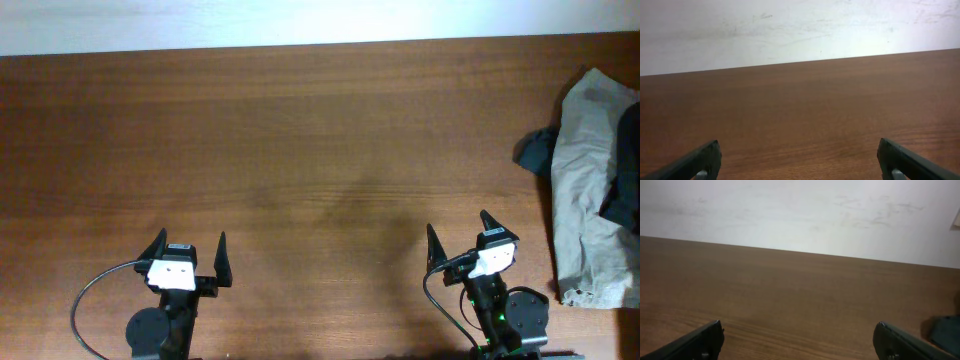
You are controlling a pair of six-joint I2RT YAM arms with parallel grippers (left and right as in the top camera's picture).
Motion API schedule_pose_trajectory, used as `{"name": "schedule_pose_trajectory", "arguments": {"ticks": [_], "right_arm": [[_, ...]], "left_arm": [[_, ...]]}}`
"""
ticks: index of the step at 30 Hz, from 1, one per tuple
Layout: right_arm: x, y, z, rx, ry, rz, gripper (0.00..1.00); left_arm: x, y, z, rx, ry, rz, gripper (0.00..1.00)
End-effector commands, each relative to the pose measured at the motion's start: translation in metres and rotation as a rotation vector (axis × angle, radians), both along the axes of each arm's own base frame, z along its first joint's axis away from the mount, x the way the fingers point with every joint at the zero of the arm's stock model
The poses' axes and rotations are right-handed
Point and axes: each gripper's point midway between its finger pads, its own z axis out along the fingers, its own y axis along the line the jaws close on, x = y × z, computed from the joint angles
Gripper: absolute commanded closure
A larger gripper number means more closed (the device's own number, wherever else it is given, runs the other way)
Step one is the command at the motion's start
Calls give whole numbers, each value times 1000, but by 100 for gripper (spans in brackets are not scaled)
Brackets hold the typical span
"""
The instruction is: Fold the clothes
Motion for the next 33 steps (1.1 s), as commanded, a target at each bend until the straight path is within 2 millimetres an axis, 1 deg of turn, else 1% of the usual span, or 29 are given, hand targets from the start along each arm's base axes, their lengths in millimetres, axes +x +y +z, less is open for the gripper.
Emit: {"name": "schedule_pose_trajectory", "arguments": {"ticks": [1, 23, 25, 27, 28, 32, 33], "right_arm": [[0, 0, -2, 8, 2, 1, 1], [0, 0, -2, 8, 2, 1, 1], [0, 1, 8, 11, -41, 7, 1], [-2, 9, 21, 14, -96, 58, 1], [-2, 10, 26, 14, -114, 62, 1], [-5, 9, 40, 94, -96, 55, 1], [-5, 6, 45, 102, -80, 37, 1]], "left_arm": [[0, 3, -3, -12, 3, 18, 1], [0, 3, -3, -12, 3, 18, 0], [0, 3, -3, -12, 3, 18, 1], [0, 3, -3, -12, 3, 18, 1], [0, 3, -3, -12, 3, 18, 1], [0, 3, -3, -12, 3, 18, 1], [0, 3, -3, -12, 3, 18, 1]]}}
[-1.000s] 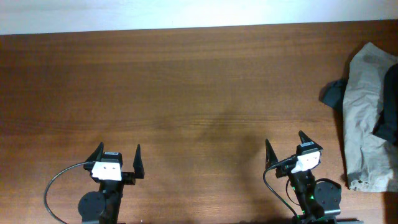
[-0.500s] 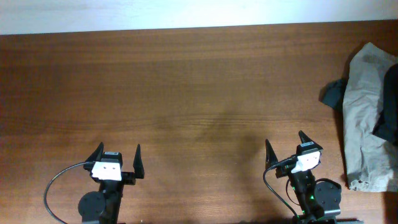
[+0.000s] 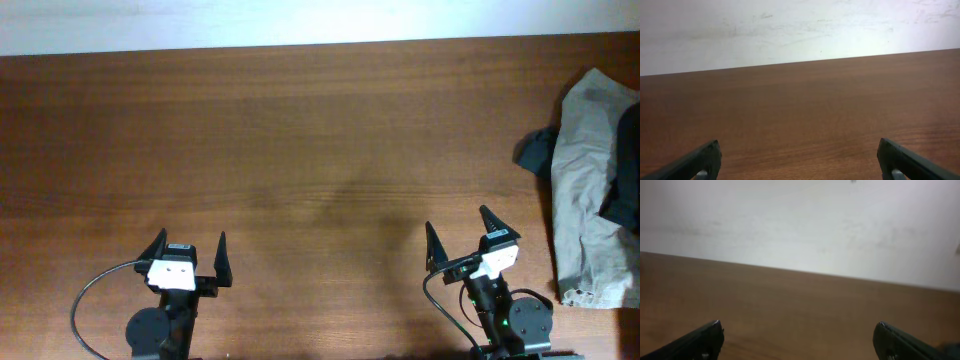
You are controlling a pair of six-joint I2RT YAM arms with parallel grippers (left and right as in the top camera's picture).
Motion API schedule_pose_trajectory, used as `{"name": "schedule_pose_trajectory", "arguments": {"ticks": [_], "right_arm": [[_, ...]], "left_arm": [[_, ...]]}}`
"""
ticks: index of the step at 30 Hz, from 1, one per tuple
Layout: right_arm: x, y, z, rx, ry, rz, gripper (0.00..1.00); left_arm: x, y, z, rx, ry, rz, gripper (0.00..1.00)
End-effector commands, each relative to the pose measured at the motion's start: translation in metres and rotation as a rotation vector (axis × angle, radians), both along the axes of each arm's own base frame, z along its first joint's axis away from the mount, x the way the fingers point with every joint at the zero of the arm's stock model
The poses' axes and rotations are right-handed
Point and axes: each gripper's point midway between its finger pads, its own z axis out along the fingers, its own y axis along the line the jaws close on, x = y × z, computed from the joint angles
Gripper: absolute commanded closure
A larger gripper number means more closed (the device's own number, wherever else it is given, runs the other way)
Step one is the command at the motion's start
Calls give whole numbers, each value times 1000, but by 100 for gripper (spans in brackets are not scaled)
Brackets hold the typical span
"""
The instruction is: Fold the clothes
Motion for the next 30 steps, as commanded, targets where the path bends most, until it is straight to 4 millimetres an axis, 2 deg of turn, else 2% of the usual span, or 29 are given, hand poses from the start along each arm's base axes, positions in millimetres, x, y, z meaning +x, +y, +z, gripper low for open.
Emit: {"name": "schedule_pose_trajectory", "arguments": {"ticks": [1, 3, 4, 7, 12, 16, 19, 22, 26, 30], "right_arm": [[-4, -7, 31, 65, 14, -35, 1], [-3, -16, 41, 63, 49, -92, 1], [-1, -25, 50, 48, 83, -145, 1], [8, -35, 76, -49, 139, -199, 1], [41, -70, 110, -149, 289, -400, 1], [76, -100, 118, -186, 430, -522, 1], [99, -138, 108, -186, 566, -616, 1], [109, -173, 85, -150, 716, -655, 1], [129, -178, 54, -11, 815, -529, 1], [137, -193, 27, 9, 874, -549, 1]], "left_arm": [[0, 3, -3, -12, 3, 18, 1], [0, 3, -3, -12, 3, 18, 1], [0, 3, -3, -12, 3, 18, 1], [0, 3, -3, -12, 3, 18, 1], [0, 3, -3, -12, 3, 18, 1], [0, 3, -3, -12, 3, 18, 1], [0, 3, -3, -12, 3, 18, 1], [0, 3, -3, -12, 3, 18, 1], [0, 3, -3, -12, 3, 18, 1], [0, 3, -3, -12, 3, 18, 1]]}}
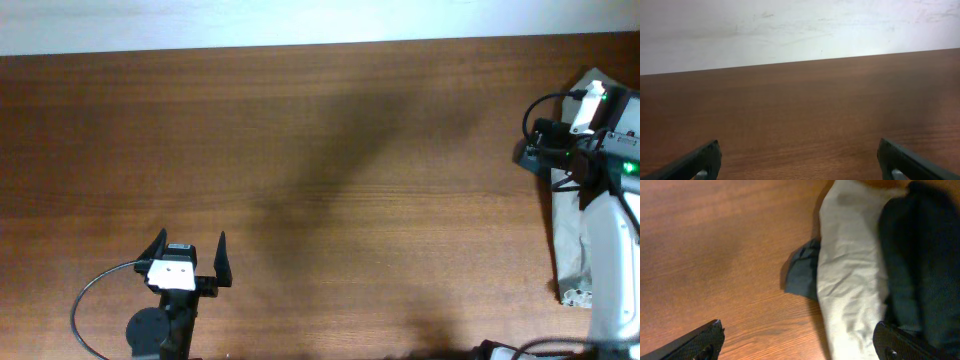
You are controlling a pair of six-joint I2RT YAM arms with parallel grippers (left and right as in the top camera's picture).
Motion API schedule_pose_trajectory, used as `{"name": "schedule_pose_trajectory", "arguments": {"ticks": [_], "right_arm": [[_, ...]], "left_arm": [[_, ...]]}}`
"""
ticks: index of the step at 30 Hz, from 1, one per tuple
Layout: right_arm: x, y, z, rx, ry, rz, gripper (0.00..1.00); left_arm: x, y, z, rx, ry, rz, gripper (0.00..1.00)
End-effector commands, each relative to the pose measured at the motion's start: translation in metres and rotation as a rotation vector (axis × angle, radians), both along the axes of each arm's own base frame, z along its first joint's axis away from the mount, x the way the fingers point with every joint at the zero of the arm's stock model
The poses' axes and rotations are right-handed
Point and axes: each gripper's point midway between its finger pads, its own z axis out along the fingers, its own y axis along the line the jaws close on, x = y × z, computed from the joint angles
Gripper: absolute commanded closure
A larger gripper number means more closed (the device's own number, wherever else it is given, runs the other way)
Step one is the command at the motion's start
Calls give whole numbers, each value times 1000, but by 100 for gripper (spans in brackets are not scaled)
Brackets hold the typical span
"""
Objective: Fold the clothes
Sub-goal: 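Reach the right gripper to the clothes pile and grasp the black shorts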
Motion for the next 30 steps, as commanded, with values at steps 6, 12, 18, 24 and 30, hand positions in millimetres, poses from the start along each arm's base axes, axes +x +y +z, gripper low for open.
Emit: {"name": "schedule_pose_trajectory", "arguments": {"ticks": [6, 12, 18, 24, 30], "right_arm": [[18, -78, -12, 59, -124, -312, 1], [16, -139, -11, -7, -205, -399, 2], [17, -195, -30, -123, -229, -539, 1], [19, -214, -76, -104, -176, -564, 1], [19, -212, -132, -55, -71, -559, 4]], "left_arm": [[0, 3, -3, -13, 2, 15, 1], [0, 3, -2, -13, 1, 15, 1], [0, 3, -2, -13, 1, 15, 1], [0, 3, -2, -13, 1, 15, 1], [0, 3, -2, -13, 1, 15, 0]]}}
